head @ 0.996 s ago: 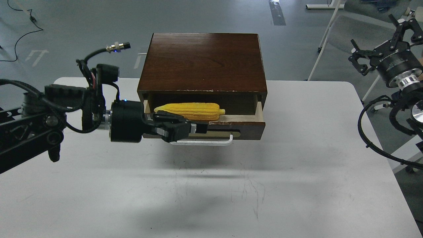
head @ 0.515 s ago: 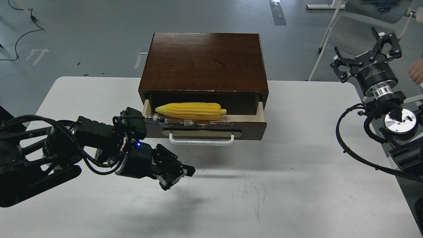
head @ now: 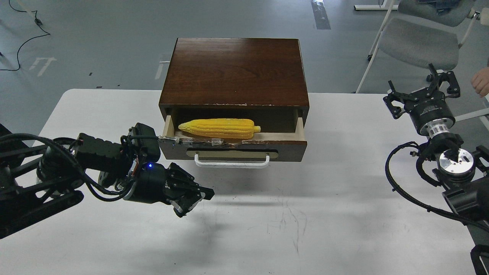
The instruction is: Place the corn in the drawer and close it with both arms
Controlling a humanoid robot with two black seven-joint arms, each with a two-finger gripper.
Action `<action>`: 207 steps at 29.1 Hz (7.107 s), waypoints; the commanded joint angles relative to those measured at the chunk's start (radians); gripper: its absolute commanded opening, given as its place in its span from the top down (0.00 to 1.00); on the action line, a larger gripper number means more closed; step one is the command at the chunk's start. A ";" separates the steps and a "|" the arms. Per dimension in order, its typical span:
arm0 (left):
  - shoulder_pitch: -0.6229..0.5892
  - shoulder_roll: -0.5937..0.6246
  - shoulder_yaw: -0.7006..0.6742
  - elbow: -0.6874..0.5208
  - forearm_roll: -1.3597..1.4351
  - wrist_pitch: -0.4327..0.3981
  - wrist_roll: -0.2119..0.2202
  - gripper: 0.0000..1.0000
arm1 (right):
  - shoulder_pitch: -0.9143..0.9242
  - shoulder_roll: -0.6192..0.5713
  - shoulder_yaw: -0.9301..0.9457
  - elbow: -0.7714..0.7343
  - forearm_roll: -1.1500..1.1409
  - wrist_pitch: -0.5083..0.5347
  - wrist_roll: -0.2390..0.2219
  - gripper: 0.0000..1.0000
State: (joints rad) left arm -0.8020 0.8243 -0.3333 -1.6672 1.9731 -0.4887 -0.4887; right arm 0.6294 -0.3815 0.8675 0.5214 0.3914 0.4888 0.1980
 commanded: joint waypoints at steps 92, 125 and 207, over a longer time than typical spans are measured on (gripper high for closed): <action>-0.052 -0.097 -0.090 0.251 0.058 0.016 0.000 1.00 | 0.010 -0.002 -0.012 -0.004 -0.003 0.000 0.001 0.00; -0.065 -0.132 -0.092 0.313 0.056 0.061 0.000 1.00 | 0.012 -0.002 -0.013 -0.004 -0.003 0.000 0.001 0.00; -0.049 -0.206 -0.374 1.127 -2.172 0.059 0.225 0.11 | 0.102 0.035 0.024 -0.008 -0.012 0.000 0.037 0.00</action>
State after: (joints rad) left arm -0.8642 0.6506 -0.7077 -0.6362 -0.0733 -0.4160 -0.3330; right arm 0.7196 -0.3675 0.8738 0.5152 0.3785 0.4887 0.2293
